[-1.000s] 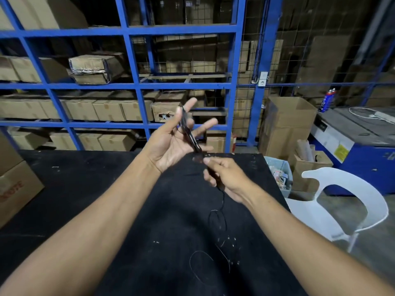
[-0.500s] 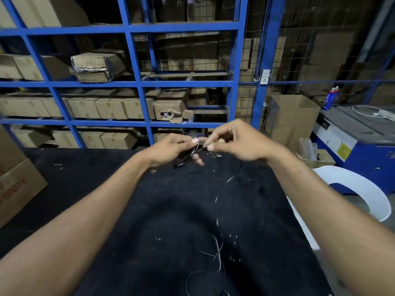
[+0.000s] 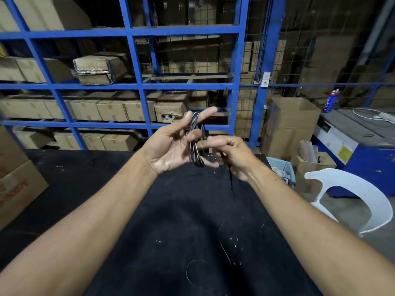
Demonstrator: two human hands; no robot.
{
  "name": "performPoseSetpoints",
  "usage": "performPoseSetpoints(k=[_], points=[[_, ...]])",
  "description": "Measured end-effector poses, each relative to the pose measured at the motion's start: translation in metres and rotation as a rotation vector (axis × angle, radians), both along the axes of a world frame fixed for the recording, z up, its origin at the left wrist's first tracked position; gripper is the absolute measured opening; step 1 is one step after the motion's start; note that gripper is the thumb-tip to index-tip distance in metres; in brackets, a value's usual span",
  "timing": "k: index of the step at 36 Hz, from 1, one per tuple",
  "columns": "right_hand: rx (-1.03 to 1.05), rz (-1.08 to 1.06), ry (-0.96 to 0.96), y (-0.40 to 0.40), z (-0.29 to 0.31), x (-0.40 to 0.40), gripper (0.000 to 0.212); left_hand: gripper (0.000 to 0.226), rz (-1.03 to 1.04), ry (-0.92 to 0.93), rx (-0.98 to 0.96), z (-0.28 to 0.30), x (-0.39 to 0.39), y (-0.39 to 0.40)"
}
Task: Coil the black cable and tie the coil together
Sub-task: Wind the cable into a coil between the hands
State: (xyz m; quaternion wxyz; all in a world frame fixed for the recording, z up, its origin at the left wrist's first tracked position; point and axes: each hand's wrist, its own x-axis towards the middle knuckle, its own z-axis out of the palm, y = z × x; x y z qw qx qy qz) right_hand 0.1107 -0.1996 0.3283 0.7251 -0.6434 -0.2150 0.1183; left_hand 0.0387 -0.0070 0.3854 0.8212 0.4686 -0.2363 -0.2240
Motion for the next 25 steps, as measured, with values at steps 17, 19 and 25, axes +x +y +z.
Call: performPoseSetpoints(k=[17,19,25], points=[[-0.448,-0.03,-0.152,0.022,-0.033,-0.062,0.027,0.041,0.685,0.05,-0.076,-0.025,0.031,0.031],[-0.496,-0.016,-0.21,0.019,-0.021,-0.066,0.025,0.041,0.693,-0.004,0.139,-0.029,0.03,0.03],[-0.658,-0.003,-0.504,0.012,0.024,-0.059,0.02,0.038,0.517,-0.129,0.653,-0.042,0.018,0.026]])
